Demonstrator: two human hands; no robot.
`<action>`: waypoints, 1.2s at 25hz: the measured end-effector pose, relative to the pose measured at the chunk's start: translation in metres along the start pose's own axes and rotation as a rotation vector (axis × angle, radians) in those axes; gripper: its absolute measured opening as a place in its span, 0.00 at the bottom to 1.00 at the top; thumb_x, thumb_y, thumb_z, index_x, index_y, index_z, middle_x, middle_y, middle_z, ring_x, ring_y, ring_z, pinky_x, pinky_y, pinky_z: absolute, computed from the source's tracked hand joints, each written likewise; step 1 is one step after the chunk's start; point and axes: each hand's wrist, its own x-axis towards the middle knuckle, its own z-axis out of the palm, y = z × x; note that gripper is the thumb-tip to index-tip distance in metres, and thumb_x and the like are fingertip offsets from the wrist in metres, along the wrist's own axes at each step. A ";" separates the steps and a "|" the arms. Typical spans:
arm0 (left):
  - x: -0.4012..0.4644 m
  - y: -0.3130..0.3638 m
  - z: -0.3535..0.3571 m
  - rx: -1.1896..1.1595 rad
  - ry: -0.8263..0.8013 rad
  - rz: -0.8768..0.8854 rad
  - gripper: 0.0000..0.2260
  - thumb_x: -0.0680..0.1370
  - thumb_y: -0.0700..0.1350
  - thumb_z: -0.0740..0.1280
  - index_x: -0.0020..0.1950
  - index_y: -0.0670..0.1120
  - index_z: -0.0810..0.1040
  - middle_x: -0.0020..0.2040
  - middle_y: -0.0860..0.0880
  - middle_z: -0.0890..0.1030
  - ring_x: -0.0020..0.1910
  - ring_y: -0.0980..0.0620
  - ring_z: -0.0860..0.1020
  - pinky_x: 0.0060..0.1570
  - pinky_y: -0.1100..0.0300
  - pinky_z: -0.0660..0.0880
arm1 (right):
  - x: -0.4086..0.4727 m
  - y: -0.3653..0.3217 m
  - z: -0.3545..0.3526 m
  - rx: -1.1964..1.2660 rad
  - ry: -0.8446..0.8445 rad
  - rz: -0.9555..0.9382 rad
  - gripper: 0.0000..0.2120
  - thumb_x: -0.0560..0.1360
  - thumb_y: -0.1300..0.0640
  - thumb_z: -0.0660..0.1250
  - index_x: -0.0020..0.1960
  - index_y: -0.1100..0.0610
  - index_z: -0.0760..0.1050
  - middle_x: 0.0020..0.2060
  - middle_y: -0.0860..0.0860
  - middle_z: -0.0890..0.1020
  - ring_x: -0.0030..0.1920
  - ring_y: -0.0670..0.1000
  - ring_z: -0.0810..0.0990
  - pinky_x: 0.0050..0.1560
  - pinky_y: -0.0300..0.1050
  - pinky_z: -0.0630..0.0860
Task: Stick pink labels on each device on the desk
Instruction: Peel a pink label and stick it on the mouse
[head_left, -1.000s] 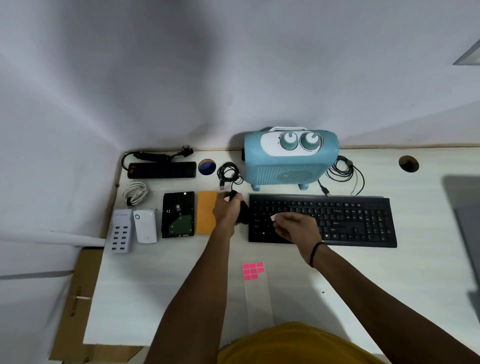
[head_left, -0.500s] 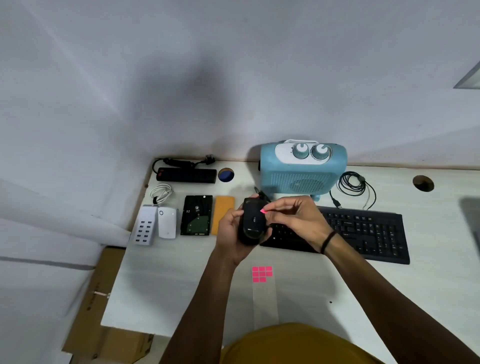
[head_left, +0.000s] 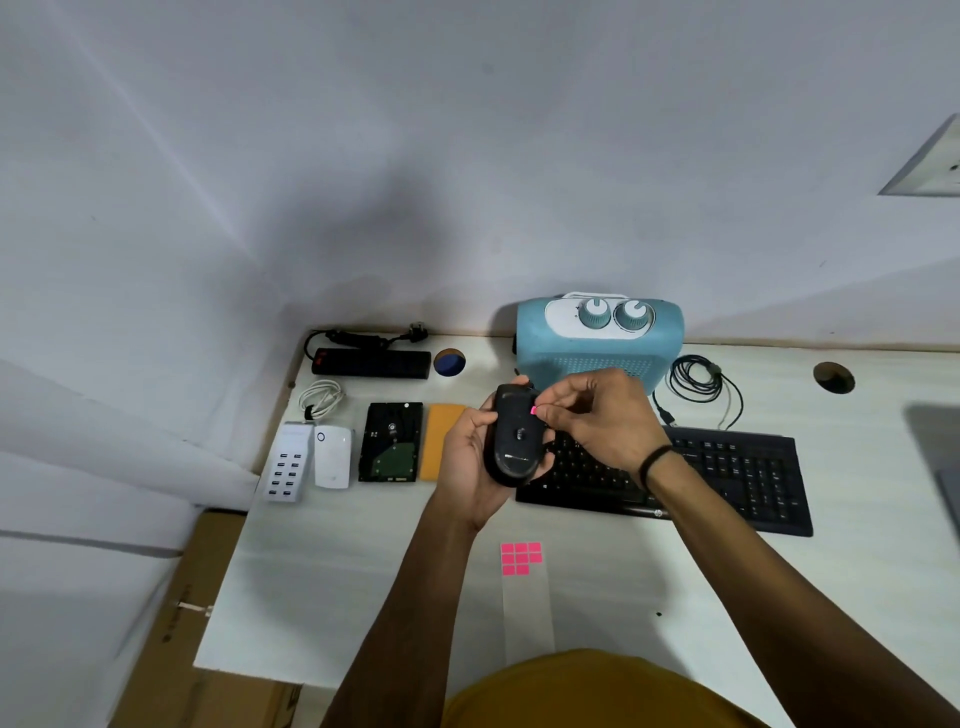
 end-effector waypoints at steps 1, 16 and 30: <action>0.000 0.000 0.001 0.002 0.000 0.005 0.26 0.77 0.45 0.56 0.77 0.45 0.68 0.60 0.37 0.76 0.49 0.40 0.78 0.48 0.48 0.76 | 0.000 -0.002 -0.001 -0.014 0.005 0.002 0.03 0.70 0.55 0.77 0.42 0.49 0.85 0.34 0.41 0.85 0.37 0.33 0.81 0.41 0.22 0.71; 0.001 0.002 0.009 -0.051 -0.002 -0.019 0.24 0.79 0.45 0.54 0.76 0.47 0.70 0.73 0.37 0.73 0.54 0.43 0.77 0.48 0.48 0.75 | -0.007 -0.015 0.004 0.170 0.059 0.177 0.06 0.66 0.58 0.80 0.42 0.54 0.86 0.35 0.47 0.87 0.36 0.46 0.86 0.48 0.44 0.84; 0.002 -0.001 0.018 0.428 0.172 0.257 0.15 0.79 0.36 0.70 0.65 0.43 0.74 0.65 0.38 0.79 0.59 0.35 0.82 0.49 0.37 0.82 | -0.005 0.004 0.012 0.677 -0.008 0.338 0.11 0.71 0.66 0.75 0.53 0.63 0.82 0.43 0.60 0.87 0.39 0.54 0.87 0.40 0.44 0.83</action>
